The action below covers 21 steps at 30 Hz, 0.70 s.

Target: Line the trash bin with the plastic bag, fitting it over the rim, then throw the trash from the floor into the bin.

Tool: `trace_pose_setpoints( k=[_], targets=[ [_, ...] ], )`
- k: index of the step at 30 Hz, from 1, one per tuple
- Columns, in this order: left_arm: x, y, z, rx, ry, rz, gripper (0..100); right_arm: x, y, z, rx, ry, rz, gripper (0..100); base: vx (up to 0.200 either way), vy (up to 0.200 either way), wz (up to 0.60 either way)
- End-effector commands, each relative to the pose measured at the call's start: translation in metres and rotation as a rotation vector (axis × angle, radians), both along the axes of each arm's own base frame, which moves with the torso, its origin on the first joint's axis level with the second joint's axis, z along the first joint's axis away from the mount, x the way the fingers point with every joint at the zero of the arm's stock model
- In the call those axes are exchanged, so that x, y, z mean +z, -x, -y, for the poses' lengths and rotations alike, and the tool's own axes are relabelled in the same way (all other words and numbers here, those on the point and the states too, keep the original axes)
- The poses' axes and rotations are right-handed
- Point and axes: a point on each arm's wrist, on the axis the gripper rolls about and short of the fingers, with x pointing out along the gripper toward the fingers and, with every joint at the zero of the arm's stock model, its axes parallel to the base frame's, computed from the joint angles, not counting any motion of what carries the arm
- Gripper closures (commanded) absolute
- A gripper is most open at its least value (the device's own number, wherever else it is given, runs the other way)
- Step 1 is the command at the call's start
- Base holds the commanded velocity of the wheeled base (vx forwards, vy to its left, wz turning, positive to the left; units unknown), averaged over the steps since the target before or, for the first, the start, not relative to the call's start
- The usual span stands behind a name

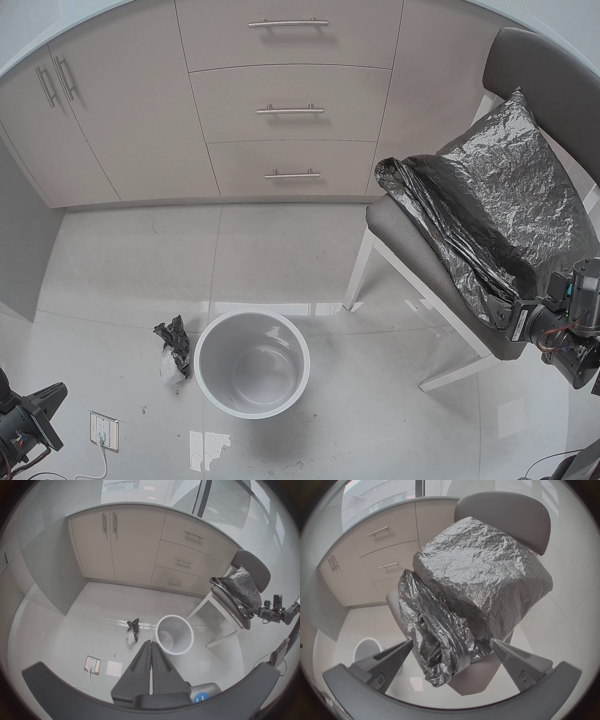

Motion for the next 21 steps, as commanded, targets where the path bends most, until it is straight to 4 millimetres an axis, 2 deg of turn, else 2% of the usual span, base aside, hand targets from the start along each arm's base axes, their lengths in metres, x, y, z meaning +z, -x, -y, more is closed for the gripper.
trace_pose_setpoints(
  k=[1, 9, 19, 20, 21],
  targets=[
    [0.0, 0.0, 0.0, 0.0, 0.0, -0.001, 100, -0.004, -0.007, 0.005, -0.039, 0.01, -0.02, 0, 0.0, 0.0, 0.0],
    [0.0, 0.0, 0.0, -0.002, -0.001, -0.001, 100, -0.003, -0.01, 0.009, -0.067, 0.007, -0.014, 0, 0.0, 0.0, 0.0],
    [-0.002, 0.0, 0.0, -0.005, -0.005, -0.004, 100, -0.014, -0.014, 0.009, -0.077, -0.005, -0.058, 0, 0.0, 0.0, 0.0],
    [-0.003, 0.001, 0.0, -0.005, -0.005, -0.007, 100, -0.015, -0.015, 0.008, -0.079, -0.009, -0.061, 100, 0.0, 0.0, 0.0],
    [-0.003, 0.001, 0.0, -0.005, -0.005, -0.008, 100, -0.015, -0.017, 0.007, -0.081, -0.02, -0.058, 100, 0.0, 0.0, 0.0]
  ],
)
